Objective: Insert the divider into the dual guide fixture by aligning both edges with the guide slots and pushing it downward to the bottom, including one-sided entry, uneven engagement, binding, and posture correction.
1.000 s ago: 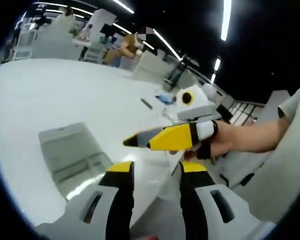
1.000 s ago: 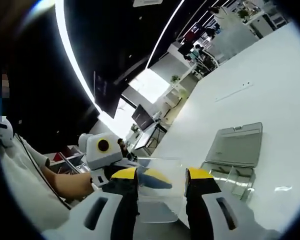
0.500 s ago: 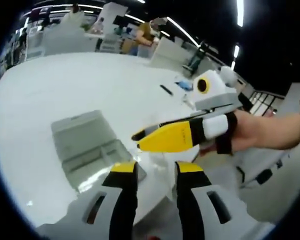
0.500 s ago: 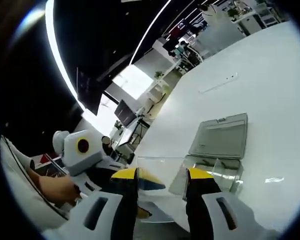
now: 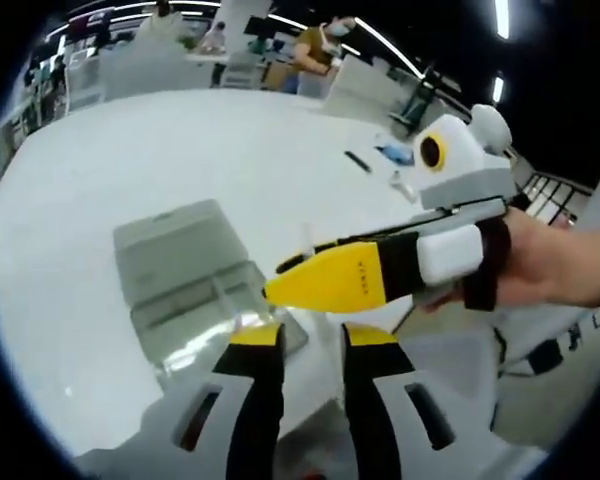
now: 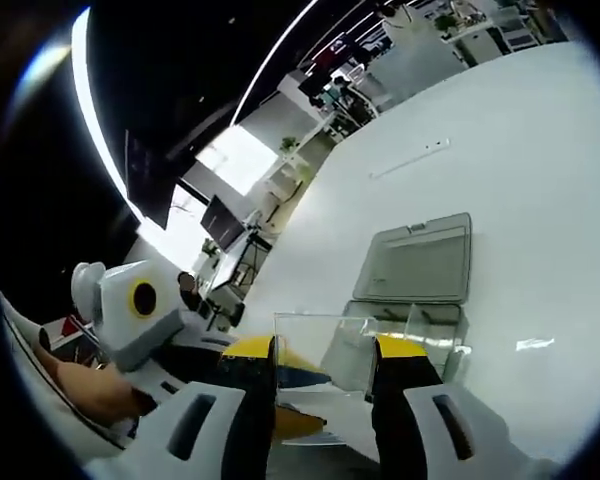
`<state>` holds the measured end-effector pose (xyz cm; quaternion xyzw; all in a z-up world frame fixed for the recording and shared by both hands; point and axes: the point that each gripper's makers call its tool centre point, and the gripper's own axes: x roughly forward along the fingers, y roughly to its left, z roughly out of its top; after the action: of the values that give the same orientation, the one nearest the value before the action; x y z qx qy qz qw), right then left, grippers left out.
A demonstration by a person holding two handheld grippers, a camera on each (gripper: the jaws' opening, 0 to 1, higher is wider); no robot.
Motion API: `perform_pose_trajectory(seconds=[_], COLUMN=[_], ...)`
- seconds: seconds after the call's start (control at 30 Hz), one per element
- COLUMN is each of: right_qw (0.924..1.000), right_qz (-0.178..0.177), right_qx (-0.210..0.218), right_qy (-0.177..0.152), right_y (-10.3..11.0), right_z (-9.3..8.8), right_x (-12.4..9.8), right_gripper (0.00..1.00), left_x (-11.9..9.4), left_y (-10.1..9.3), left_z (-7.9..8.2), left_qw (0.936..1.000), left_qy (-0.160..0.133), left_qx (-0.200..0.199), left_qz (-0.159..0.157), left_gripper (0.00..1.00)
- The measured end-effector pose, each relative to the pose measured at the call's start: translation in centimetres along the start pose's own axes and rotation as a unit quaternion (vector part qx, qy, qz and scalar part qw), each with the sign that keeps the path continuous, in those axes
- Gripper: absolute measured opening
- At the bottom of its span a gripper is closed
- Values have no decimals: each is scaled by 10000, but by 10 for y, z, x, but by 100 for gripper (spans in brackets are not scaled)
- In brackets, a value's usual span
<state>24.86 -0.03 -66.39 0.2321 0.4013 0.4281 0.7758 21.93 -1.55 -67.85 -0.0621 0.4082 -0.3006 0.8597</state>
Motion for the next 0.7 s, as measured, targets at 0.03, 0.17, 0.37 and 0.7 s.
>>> perform_pose_trajectory(seconds=[0.03, 0.17, 0.37, 0.7], right_qw=[10000, 9998, 9994, 9986], right_qz=[-23, -170, -340, -510], right_qx=[18, 82, 101, 103], right_qy=[2, 14, 49, 102], right_y=[0, -4, -10, -10], right_z=[-1, -3, -7, -10], right_x=[0, 1, 3, 6], right_gripper=[33, 33, 33, 33], left_x=[1, 3, 8, 16], left_y=[0, 3, 3, 3], left_z=[-1, -3, -2, -6], left_qw=[10000, 9999, 9996, 9990], left_qy=[31, 53, 90, 258], left_qx=[8, -86, -119, -96], left_qz=[35, 139, 222, 342], left_gripper=[18, 16, 13, 10])
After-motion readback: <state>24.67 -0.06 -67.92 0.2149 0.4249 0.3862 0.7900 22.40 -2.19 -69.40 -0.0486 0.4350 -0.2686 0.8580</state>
